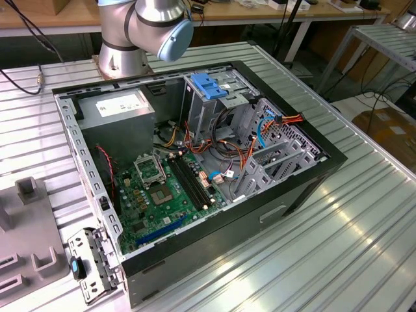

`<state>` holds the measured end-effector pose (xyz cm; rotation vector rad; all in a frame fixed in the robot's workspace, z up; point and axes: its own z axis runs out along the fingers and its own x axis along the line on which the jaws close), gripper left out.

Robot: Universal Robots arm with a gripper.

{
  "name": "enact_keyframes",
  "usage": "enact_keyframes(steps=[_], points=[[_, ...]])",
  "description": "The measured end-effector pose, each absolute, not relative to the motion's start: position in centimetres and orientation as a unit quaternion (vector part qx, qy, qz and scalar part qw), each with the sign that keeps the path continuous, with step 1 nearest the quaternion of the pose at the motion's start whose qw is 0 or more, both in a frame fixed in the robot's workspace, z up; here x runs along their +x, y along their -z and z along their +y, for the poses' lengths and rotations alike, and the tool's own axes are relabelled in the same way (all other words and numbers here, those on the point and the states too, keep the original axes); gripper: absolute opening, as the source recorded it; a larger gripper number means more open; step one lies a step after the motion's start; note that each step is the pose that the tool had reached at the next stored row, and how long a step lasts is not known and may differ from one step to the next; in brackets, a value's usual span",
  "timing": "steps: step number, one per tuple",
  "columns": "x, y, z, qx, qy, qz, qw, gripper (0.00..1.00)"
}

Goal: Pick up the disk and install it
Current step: 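Pick up the disk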

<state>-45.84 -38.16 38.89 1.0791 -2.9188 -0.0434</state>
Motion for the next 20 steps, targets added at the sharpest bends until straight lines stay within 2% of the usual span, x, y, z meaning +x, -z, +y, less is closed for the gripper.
enact_keyframes(steps=[13,20], points=[[-45.84,-38.44,-38.16,0.485,0.010,-0.874,0.014,0.15],[-45.83,-38.11,-38.11,0.513,-0.003,-0.859,-0.003,0.15]])
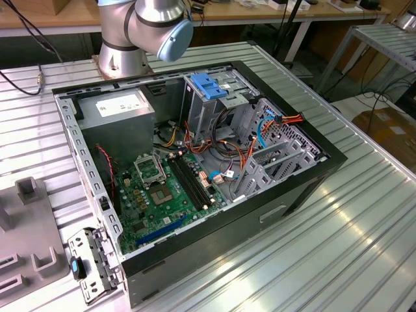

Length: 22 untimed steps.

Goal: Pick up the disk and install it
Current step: 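Pick up the disk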

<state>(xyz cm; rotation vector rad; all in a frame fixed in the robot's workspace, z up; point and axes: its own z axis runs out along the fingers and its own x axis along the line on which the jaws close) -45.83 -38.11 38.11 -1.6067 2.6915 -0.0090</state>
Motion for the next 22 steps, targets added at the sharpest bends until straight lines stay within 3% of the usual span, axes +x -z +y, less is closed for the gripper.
enact_keyframes(steps=[2,6,12,14,22], points=[[-45.8,-38.0,-38.1,-0.528,0.003,0.849,0.005,0.16],[-45.8,-37.9,-38.1,-0.561,0.003,0.828,0.005,0.34],[-45.8,-37.7,-38.1,-0.596,0.004,0.803,0.005,0.34],[-45.8,-37.6,-38.1,-0.608,0.003,0.794,0.006,0.42],[-46.0,-37.0,-38.1,-0.648,0.003,0.762,0.006,0.42]])
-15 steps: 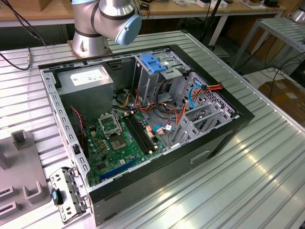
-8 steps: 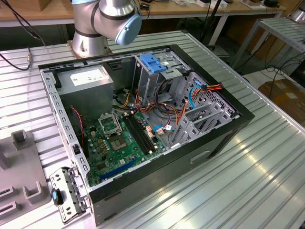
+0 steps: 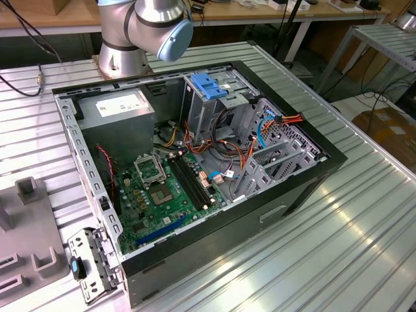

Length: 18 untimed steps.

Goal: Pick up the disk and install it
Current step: 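Pick up the disk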

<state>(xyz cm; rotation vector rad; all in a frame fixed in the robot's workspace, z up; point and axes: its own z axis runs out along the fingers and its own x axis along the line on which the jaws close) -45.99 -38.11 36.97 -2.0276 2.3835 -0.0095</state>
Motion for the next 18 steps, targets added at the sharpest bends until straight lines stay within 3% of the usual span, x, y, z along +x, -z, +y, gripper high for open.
enact_keyframes(steps=[9,11,18], points=[[-46.6,-36.0,-38.1,-0.667,0.004,0.745,0.009,0.43],[-46.7,-35.6,-38.1,-0.672,0.004,0.740,0.009,0.55],[-47.0,-34.2,-38.1,-0.690,0.003,0.724,0.010,0.55]])
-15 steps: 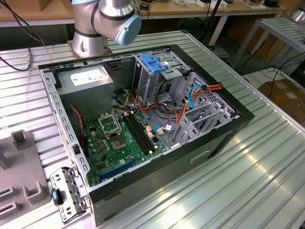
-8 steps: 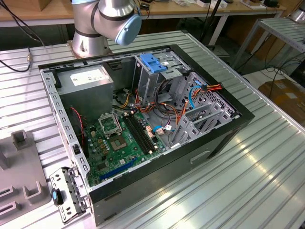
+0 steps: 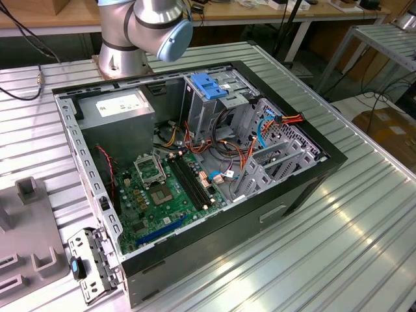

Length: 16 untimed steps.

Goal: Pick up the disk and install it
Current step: 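Pick up the disk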

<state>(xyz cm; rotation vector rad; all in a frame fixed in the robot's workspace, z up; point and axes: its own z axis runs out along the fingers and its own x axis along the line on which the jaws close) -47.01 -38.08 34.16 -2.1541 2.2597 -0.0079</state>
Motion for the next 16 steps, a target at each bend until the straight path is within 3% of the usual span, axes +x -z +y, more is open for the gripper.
enact_keyframes(steps=[16], points=[[-47.1,-31.8,-38.0,-0.700,-0.004,0.714,0.016,0.55]])
